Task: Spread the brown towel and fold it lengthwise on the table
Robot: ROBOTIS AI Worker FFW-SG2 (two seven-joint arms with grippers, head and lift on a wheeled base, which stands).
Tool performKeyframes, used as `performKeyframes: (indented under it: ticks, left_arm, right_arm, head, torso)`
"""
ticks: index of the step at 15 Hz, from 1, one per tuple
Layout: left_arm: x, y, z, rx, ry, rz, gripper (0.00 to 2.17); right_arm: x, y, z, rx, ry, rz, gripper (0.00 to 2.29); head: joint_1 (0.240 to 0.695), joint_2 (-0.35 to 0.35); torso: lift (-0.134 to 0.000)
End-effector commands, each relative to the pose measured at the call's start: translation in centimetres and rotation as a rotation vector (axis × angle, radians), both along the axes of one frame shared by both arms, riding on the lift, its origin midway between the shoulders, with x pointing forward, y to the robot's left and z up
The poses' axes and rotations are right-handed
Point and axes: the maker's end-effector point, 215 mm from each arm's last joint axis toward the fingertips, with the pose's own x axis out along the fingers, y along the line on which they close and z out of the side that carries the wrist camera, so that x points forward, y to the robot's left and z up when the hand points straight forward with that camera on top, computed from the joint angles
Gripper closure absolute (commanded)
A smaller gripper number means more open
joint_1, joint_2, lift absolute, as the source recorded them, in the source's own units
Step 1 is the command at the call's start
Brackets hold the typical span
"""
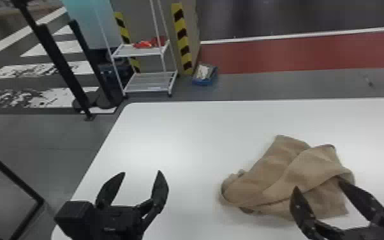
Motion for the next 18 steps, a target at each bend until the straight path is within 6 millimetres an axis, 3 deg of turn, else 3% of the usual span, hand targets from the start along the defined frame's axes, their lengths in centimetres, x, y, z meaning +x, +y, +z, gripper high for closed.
performKeyframes:
  ticks: [1, 4, 7, 9, 10, 13, 15, 18]
  left_arm:
    - [0.0, 0.0, 0.0, -0.003, 0.0, 0.003, 0.1]
    - [0.0, -0.6, -0.2, -0.007, 0.005, -0.017, 0.14]
    - [-0.1, -4.3, -0.9, -0.037, 0.022, -0.114, 0.21]
    - [-0.3, -7.7, -1.8, -0.058, 0.05, -0.198, 0.21]
    - [-0.4, -9.0, -1.8, -0.058, 0.05, -0.225, 0.21]
    - [-0.8, -12.9, -2.7, -0.059, 0.079, -0.32, 0.21]
    - [-1.5, -16.2, -3.5, -0.065, 0.095, -0.388, 0.27]
    - [-1.8, -20.1, -4.5, -0.063, 0.107, -0.454, 0.28]
  right_arm:
    - [0.0, 0.0, 0.0, 0.001, 0.0, -0.002, 0.13]
    - [0.1, -0.1, 0.1, 0.0, -0.001, -0.001, 0.13]
    - [0.5, -3.3, -0.3, -0.038, -0.004, -0.039, 0.13]
    - [0.9, -7.1, -0.4, -0.082, -0.005, -0.093, 0.13]
    - [1.0, -8.6, -0.7, -0.101, 0.003, -0.096, 0.13]
    - [1.0, -13.6, -1.3, -0.118, 0.025, -0.106, 0.13]
    - [1.1, -18.8, -1.5, -0.109, 0.034, -0.176, 0.13]
    - [0.2, -27.2, -1.2, -0.054, 0.061, -0.304, 0.13]
  head:
    - [0.695, 0.248]
    - [0.695, 0.248]
    - [0.695, 0.225]
    - [0.695, 0.177]
    - [0.695, 0.106]
    - [0.695, -0.01]
    - [0.695, -0.084]
    - [0.695, -0.264]
  torso:
    - [-0.124]
    - [-0.124]
    - [-0.124]
    - [-0.124]
    - [-0.124]
    - [-0.124]
    - [-0.124]
    - [-0.124]
